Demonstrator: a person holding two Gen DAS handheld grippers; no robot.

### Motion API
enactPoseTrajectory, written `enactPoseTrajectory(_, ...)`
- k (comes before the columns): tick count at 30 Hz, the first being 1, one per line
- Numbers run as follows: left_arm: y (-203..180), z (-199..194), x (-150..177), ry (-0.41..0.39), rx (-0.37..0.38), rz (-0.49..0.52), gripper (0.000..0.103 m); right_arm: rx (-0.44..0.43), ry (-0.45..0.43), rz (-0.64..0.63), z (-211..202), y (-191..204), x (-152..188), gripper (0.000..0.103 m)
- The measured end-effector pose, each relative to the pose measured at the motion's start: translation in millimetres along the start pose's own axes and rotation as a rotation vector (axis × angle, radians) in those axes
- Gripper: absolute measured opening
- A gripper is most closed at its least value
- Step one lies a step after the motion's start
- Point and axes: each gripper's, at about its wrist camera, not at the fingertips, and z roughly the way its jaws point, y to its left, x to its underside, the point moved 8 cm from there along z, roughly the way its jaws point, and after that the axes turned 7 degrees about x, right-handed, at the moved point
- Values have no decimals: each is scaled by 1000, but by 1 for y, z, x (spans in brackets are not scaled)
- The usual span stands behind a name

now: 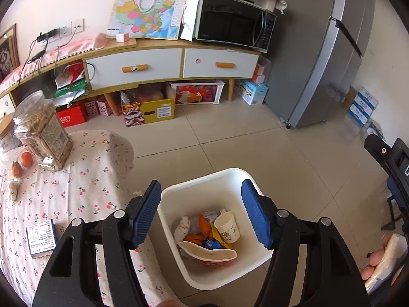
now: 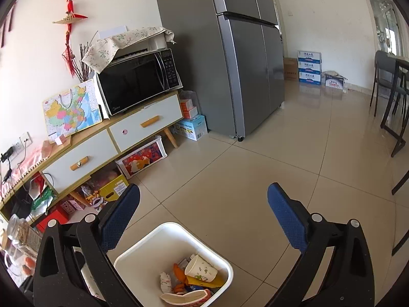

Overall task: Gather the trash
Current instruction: 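Carry tissue and orange peel over the white bin and open both tools, then return to the table and grasp the white crumpled wrapper with the left tool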

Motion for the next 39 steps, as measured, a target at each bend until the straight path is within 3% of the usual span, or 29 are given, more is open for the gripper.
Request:
enactPoseTrajectory(4, 24, -26, -7, -90, -114, 2, 84, -12, -20, -71, -9, 17, 5, 96)
enactPoseTrajectory(11, 67, -68, -15, -203, -275, -29, 94, -61, -34, -193, -26, 57, 21, 96)
enactPoseTrajectory(26, 148, -102, -2, -221, -396, -111, 94, -147, -79, -366, -66, 147, 56, 96)
enactPoseTrajectory(34, 203, -108, 12, -186, -447, -168, 94, -202, -61, -431, -82, 196, 83, 96)
enactPoseTrajectory(39, 258, -100, 25, -130, -499, -229, 94, -268, -31, -506, -96, 230, 112, 96)
